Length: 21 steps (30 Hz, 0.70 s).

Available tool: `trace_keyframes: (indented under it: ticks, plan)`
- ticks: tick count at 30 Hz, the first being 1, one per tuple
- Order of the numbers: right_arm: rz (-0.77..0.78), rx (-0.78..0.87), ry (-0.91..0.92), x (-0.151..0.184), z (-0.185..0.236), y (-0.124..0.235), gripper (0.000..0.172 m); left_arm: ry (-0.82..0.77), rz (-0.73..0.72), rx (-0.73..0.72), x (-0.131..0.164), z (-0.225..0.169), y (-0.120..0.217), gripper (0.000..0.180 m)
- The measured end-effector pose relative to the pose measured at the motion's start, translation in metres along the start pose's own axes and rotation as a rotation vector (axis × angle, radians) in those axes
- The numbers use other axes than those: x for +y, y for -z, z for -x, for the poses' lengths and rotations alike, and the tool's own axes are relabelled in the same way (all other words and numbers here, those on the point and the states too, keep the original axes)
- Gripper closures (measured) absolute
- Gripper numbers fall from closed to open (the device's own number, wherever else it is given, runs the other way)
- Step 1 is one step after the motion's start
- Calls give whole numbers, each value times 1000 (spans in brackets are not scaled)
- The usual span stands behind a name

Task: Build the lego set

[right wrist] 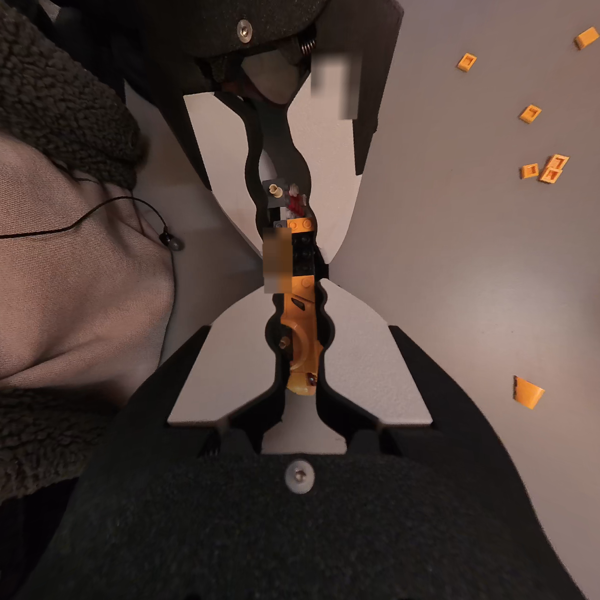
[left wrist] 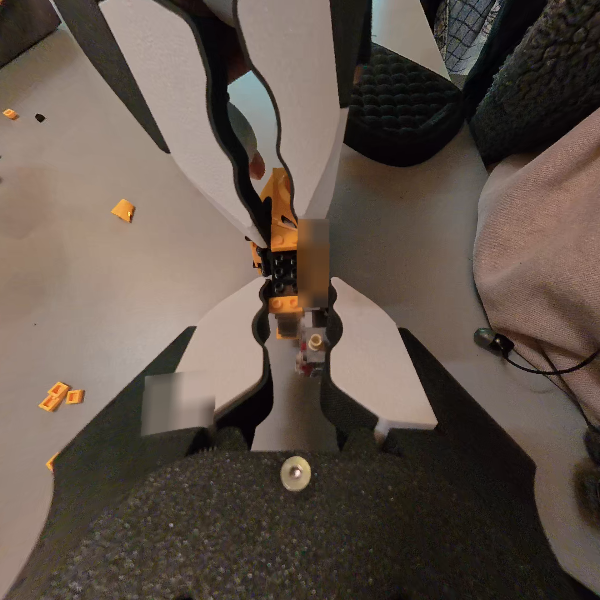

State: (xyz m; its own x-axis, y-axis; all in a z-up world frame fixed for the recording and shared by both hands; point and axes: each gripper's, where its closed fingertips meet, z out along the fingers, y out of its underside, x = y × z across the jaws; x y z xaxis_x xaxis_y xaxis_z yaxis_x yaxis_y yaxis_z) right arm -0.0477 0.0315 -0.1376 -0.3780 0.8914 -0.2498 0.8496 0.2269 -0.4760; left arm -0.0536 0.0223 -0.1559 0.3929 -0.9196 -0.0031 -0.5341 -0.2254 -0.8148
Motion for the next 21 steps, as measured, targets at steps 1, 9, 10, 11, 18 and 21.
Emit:
trace_keyframes:
  ticks: [1,9,10,11,18,21]
  plan:
    - [0,-7,-6,0,0,0,153,1,0,0,0,0,0,149]
    - [-10,-55,-21,2,2,2,150,-4,-3,-1,-1,0,-1,149]
    - [-13,-68,-20,1,3,4,149,-7,-4,-1,-1,0,-1,149]
    - [-20,-98,-18,-1,4,7,149,-12,-4,-2,-1,0,-1,149]
    - [73,-398,36,-5,5,12,149,-121,-25,-15,-6,-4,-1,149]
    - [113,-488,22,-5,5,7,149,-150,-28,-23,-6,-3,-1,149]
